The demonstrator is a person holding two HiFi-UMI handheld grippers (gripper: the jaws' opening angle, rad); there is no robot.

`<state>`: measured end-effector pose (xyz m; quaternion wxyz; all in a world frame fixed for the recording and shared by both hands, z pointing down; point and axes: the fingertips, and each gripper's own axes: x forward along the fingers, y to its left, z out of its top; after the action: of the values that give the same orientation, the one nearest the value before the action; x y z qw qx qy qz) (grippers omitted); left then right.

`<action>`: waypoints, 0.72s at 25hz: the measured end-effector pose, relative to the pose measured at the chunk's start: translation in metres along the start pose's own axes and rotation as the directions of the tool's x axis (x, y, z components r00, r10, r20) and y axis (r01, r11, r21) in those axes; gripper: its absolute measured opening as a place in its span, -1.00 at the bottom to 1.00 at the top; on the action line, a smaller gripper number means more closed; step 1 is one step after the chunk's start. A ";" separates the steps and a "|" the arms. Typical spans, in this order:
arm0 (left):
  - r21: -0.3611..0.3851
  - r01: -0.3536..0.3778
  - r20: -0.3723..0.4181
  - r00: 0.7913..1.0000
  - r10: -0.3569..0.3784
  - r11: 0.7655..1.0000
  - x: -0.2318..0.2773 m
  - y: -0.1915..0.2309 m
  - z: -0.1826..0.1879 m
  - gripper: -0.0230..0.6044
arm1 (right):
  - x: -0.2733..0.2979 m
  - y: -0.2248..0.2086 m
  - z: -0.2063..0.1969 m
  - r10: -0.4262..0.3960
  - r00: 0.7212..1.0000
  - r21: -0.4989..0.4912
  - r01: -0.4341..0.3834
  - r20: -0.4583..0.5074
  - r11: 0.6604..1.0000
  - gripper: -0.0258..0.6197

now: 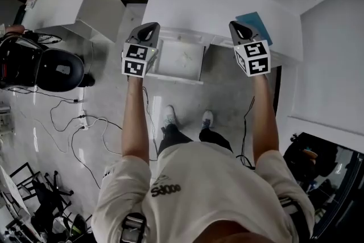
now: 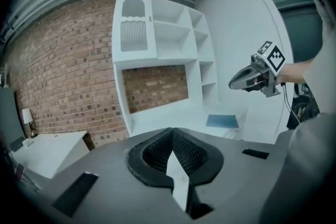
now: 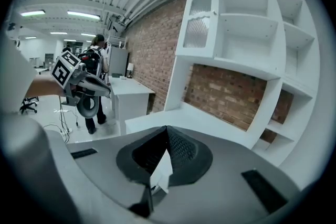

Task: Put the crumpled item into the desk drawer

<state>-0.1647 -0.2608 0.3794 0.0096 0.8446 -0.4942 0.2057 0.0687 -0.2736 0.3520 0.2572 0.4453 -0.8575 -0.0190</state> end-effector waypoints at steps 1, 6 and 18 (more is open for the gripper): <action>0.018 -0.002 0.016 1.000 0.002 1.000 -0.009 -0.002 0.014 -0.87 | -0.007 -0.001 0.011 -0.005 1.000 -0.010 0.005 0.017 1.000 -0.92; 0.089 -0.011 0.114 0.994 0.001 0.996 -0.049 -0.013 0.078 -0.87 | -0.040 -0.002 0.064 -0.022 0.994 -0.073 0.030 0.112 0.997 -0.92; 0.147 -0.028 0.237 0.972 -0.007 0.989 -0.101 -0.036 0.141 -0.87 | -0.101 0.022 0.119 -0.016 0.972 -0.134 0.049 0.234 0.990 -0.92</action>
<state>-0.1296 -0.1892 0.2207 -0.1137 0.8589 -0.4794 0.1400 0.0448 -0.2057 0.2123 0.1850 0.4350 -0.8709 -0.1347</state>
